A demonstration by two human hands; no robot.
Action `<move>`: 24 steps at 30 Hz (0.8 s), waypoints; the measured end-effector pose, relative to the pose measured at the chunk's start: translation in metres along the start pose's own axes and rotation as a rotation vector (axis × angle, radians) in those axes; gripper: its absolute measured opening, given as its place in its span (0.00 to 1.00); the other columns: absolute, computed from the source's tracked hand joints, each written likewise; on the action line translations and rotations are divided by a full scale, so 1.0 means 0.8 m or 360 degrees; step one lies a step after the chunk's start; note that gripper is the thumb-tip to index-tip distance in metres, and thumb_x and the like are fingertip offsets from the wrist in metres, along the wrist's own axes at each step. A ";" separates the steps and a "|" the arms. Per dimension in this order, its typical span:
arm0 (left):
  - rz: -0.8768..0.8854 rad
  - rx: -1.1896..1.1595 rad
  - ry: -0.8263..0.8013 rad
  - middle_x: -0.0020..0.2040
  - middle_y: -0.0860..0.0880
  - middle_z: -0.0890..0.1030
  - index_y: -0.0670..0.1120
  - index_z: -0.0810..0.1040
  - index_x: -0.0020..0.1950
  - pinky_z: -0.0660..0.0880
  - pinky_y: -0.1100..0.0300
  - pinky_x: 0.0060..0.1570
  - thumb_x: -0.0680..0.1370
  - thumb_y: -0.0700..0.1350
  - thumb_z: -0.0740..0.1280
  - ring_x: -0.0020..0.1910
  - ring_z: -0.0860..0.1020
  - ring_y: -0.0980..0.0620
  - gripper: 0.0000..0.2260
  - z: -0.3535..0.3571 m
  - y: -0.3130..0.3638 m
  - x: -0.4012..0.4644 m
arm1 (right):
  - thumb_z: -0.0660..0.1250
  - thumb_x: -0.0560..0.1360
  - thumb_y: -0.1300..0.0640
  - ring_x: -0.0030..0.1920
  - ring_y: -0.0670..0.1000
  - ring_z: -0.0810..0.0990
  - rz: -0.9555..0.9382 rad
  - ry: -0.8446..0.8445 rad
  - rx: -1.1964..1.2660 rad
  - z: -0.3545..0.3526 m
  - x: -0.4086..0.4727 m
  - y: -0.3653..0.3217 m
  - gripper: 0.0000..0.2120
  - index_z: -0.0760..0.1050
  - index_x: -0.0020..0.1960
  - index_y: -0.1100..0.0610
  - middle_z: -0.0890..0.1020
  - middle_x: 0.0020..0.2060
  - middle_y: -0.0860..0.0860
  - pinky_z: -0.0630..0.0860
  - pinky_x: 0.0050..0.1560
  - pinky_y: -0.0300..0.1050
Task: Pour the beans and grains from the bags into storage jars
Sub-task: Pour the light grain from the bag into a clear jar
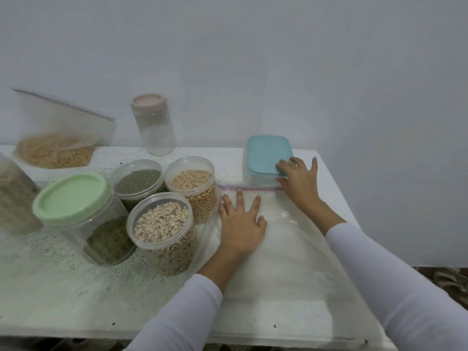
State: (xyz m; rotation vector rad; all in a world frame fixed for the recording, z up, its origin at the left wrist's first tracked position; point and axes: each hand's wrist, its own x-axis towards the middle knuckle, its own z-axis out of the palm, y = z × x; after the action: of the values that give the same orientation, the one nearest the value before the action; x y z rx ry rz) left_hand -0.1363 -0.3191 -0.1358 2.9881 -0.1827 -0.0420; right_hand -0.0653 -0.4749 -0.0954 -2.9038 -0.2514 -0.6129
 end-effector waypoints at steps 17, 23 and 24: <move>-0.0064 -0.0259 -0.0195 0.78 0.41 0.44 0.44 0.46 0.78 0.42 0.42 0.73 0.81 0.59 0.53 0.75 0.42 0.34 0.33 -0.015 -0.001 0.008 | 0.75 0.65 0.68 0.50 0.60 0.82 -0.0063 0.0294 0.0165 -0.016 -0.021 0.001 0.13 0.82 0.49 0.63 0.84 0.48 0.58 0.59 0.63 0.73; 0.0163 -0.0783 0.0837 0.63 0.39 0.70 0.36 0.69 0.63 0.71 0.47 0.58 0.75 0.39 0.68 0.61 0.70 0.41 0.18 -0.088 0.001 -0.019 | 0.66 0.69 0.70 0.65 0.59 0.72 0.0089 0.0051 0.0101 -0.016 -0.025 -0.013 0.18 0.77 0.58 0.64 0.77 0.62 0.58 0.48 0.71 0.64; 0.0225 -0.0694 0.0986 0.61 0.40 0.72 0.37 0.71 0.62 0.73 0.46 0.54 0.73 0.40 0.70 0.59 0.71 0.40 0.19 -0.111 -0.003 -0.020 | 0.65 0.67 0.72 0.63 0.61 0.73 0.0050 0.0101 0.0149 -0.017 -0.023 -0.022 0.18 0.78 0.56 0.65 0.78 0.61 0.60 0.53 0.70 0.65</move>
State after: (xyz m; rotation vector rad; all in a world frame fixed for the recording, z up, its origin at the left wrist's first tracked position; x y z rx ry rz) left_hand -0.1484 -0.3020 -0.0477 2.4077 -0.2653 0.7435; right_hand -0.0904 -0.4627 -0.0882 -2.7881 -0.2194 -0.6678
